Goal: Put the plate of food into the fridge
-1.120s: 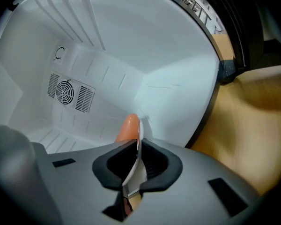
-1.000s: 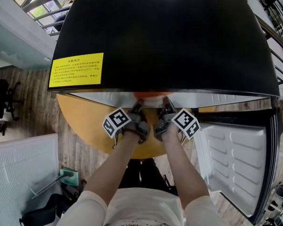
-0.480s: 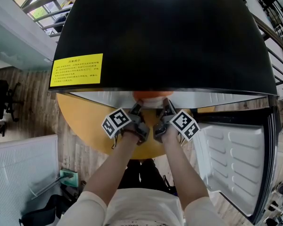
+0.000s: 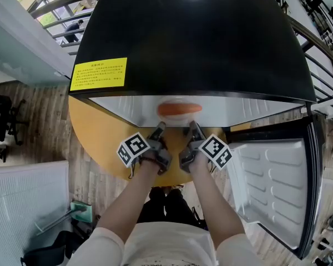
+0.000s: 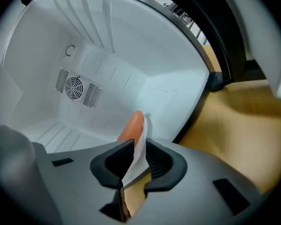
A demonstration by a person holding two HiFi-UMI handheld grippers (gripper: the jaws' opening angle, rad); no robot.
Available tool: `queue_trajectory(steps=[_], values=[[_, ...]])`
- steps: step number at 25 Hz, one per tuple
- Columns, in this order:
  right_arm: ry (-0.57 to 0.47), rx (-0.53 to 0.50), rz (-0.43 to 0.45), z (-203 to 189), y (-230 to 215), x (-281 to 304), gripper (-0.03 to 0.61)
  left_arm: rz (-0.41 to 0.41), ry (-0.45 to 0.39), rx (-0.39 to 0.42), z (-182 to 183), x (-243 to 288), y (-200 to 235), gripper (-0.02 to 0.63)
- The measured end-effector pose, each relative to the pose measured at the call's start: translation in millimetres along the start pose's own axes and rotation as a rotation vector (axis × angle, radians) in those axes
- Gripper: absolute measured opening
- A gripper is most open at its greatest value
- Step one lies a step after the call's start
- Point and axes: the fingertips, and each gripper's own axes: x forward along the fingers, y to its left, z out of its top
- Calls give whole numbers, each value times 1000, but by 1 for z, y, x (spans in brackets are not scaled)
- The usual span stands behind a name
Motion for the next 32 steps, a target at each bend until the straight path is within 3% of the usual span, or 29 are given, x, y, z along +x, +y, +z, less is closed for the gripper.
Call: queue_trajectory(steps=[8,19,28,32], values=[[93,-100,46,-37,17,-48,69,-25,20,90,-12,-60,-7,77],[122,-254,194,-58,65,-130,37,-131,116,360,-54,-132,-60,25],[161,-525,209,-75,88,-193,26,-93,156,704,-89,-191,-81,23],[179,-546,210,-86,88,-210,26,-65,165,756,-101,-208,-79,23]])
